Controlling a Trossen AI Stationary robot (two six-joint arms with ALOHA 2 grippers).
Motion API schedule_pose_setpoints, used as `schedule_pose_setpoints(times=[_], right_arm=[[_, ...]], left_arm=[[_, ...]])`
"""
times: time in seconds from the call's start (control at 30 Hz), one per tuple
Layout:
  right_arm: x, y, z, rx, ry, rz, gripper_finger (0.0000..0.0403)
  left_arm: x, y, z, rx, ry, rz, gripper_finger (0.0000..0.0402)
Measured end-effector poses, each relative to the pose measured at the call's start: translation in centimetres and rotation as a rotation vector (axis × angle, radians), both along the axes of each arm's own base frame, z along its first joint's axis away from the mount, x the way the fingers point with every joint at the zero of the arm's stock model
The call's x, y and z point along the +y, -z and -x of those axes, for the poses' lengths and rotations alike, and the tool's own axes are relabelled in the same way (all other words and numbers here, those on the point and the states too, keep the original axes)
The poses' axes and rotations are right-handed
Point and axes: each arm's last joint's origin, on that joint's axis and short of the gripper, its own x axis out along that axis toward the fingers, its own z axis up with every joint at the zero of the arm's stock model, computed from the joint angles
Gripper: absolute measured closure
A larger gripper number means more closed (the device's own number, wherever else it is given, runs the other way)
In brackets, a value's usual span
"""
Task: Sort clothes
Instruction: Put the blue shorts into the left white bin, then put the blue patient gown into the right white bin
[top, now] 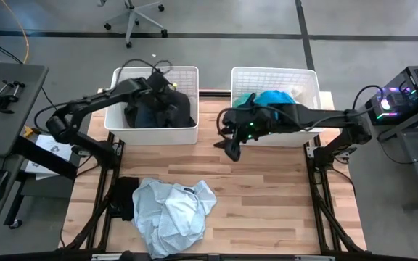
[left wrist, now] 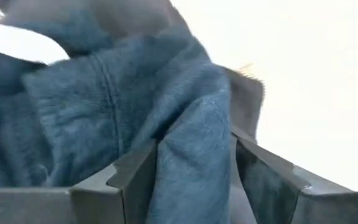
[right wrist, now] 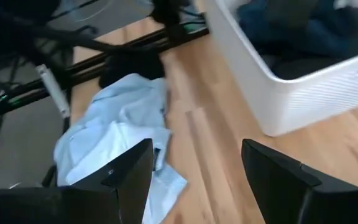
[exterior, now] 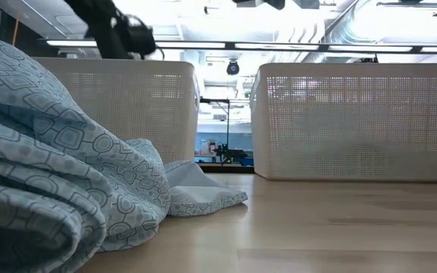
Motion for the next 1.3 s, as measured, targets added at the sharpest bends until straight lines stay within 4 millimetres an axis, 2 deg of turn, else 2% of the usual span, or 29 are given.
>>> schedule_pose_setpoints(times=[0.13, 0.27, 0.5, 0.63, 0.73, 0.87, 1.03, 1.17, 1.3], right_arm=[[0.4, 2.7, -1.2, -0.060, -0.147, -0.013, 0.0171], [1.8, 6.5, -2.4, -0.183, -0.355, 0.021, 0.0171], [5.8, 14.5, -5.8, -0.243, -0.502, 0.031, 0.0171], [7.8, 17.9, -8.6, -0.224, -0.555, 0.041, 0.0169], [8.3, 19.7, -10.8, -0.201, -0.573, 0.037, 0.0156], [8.9, 21.9, -13.6, -0.212, -0.660, 0.059, 0.0120], [9.9, 25.4, -16.1, -0.184, -0.761, 0.035, 0.0096], [10.4, 28.6, -16.6, -0.067, -0.739, 0.092, 0.0117], [10.9, 30.4, -15.5, 0.118, -0.676, 0.193, 0.0186]], left_arm=[[-1.5, -4.3, 1.1, -0.057, 0.012, -0.052, 0.0193], [-3.8, -7.9, 2.6, -0.182, 0.021, -0.138, 0.0195], [-7.8, -11.5, 5.5, -0.342, 0.024, -0.232, 0.0195], [-9.0, -12.3, 6.5, -0.395, 0.027, -0.248, 0.0195], [-9.5, -12.6, 6.8, -0.411, 0.039, -0.257, 0.0195], [-9.8, -12.5, 6.8, -0.407, 0.030, -0.235, 0.0195], [-9.9, -12.2, 6.7, -0.383, 0.022, -0.200, 0.0195], [-10.2, -12.1, 6.6, -0.387, 0.008, -0.173, 0.0195], [-10.5, -12.1, 6.4, -0.392, -0.004, -0.163, 0.0195]])
